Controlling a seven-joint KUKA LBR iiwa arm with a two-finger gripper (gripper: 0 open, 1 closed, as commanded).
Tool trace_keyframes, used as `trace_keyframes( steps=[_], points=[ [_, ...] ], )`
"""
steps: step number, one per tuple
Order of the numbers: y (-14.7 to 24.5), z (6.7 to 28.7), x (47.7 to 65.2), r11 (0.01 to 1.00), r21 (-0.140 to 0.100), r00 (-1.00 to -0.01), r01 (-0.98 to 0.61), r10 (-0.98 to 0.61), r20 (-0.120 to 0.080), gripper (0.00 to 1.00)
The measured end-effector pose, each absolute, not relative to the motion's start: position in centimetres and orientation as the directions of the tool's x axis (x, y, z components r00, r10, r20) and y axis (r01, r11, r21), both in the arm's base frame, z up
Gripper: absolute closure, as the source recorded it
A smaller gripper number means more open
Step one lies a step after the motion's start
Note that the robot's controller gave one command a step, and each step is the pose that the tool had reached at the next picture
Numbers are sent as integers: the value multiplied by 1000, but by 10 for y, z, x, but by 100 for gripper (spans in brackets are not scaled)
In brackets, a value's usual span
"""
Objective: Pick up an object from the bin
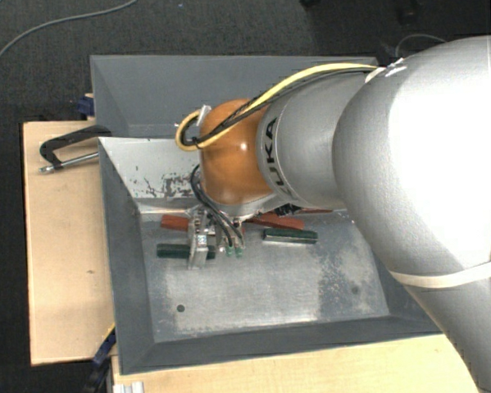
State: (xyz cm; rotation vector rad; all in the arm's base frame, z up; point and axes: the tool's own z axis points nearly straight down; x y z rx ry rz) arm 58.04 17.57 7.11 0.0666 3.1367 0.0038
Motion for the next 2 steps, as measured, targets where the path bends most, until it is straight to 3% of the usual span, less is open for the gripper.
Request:
trace_keyframes(
  steps=[1,2],
  points=[
    [175,242,601,999,6,-999,52,52,-16,100],
    [132,317,593,992,1,-992,-126,-126,-11,100]
  ],
)
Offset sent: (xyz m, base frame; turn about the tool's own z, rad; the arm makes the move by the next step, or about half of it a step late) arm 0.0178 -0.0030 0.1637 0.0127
